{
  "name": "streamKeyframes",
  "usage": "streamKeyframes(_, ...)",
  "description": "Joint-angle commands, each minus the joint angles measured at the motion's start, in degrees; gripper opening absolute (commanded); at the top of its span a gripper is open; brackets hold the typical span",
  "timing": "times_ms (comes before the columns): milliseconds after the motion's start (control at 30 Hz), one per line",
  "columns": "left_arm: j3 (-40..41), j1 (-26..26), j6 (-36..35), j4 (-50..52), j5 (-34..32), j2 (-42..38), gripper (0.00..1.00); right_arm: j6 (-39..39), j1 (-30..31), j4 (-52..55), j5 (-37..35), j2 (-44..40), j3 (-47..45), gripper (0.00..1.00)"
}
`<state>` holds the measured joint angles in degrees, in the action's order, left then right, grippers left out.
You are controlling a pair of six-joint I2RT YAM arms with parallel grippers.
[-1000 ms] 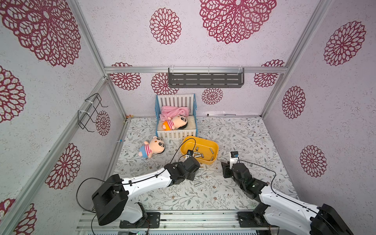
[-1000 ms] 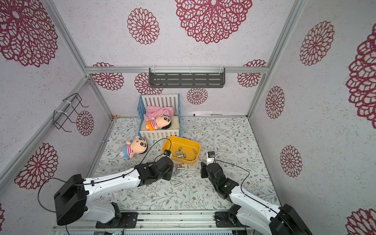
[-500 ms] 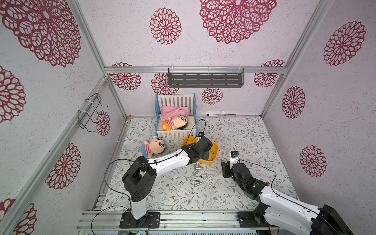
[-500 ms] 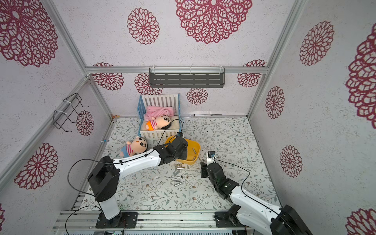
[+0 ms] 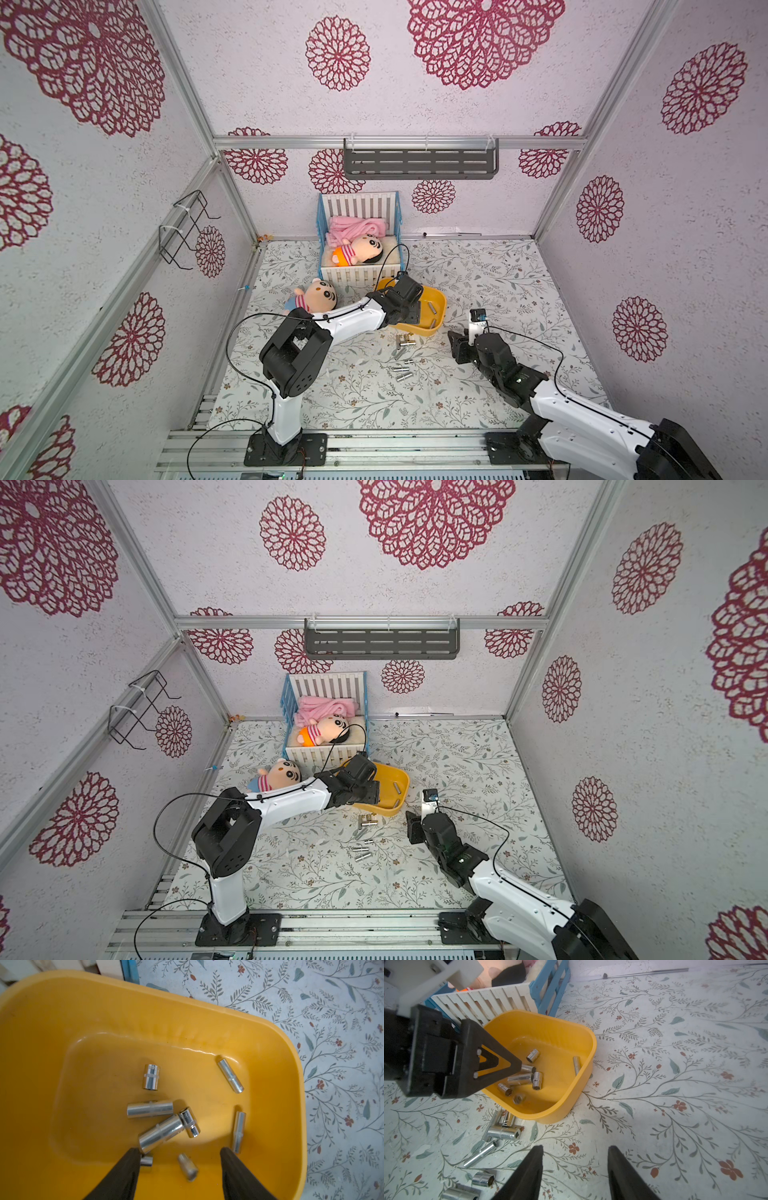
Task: Put the screws on the desktop into the storage box
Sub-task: Place the screw in the storage box, then pick up the screw from the center of the board.
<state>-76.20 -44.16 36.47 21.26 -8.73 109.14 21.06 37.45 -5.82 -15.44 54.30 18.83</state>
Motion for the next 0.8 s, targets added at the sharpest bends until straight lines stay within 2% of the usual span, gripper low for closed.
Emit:
streamKeyframes(0, 2.16, -1.13, 0.34, 0.64, 0.35, -8.19, 0.75, -0.30, -0.10, -1.15, 1.64, -2.00, 0.89, 0.57)
streamKeyframes(167, 10.22, -5.51, 3.85, 4.20, -5.68, -21.37, 0.84, 2.98, 0.23, 1.69, 6.20, -7.33, 1.58, 0.61)
streamKeyframes(300, 20.48, -8.18, 3.92, 4.15, -9.64, -29.90, 0.89, 7.17, 3.58, 4.79, 9.48, -9.41, 1.59, 0.73)
streamKeyframes(400, 26.80, -8.48, 4.67, 4.23, -12.16, -34.09, 0.90, 10.84, 11.34, 6.58, 3.88, -7.50, 1.31, 0.81)
streamKeyframes(433, 28.45, -8.51, 5.88, 4.32, -10.65, -35.33, 0.90, 12.03, 14.09, 6.52, 2.52, -6.29, 1.42, 0.83)
streamKeyframes(533, 33.59, -8.95, 6.44, 2.75, -7.59, -39.18, 0.91, 15.89, 21.65, 6.05, -2.65, -0.60, 2.48, 0.83)
streamKeyframes(600, 36.15, -8.73, 6.52, 2.03, -11.56, -41.17, 0.92, 18.50, 26.33, 5.41, -6.70, 3.37, 3.14, 0.83)
streamKeyframes(767, 36.74, -8.22, 6.15, 1.71, -13.38, -43.58, 0.93, 23.27, 33.32, 3.75, -10.66, 10.32, 3.36, 0.83)
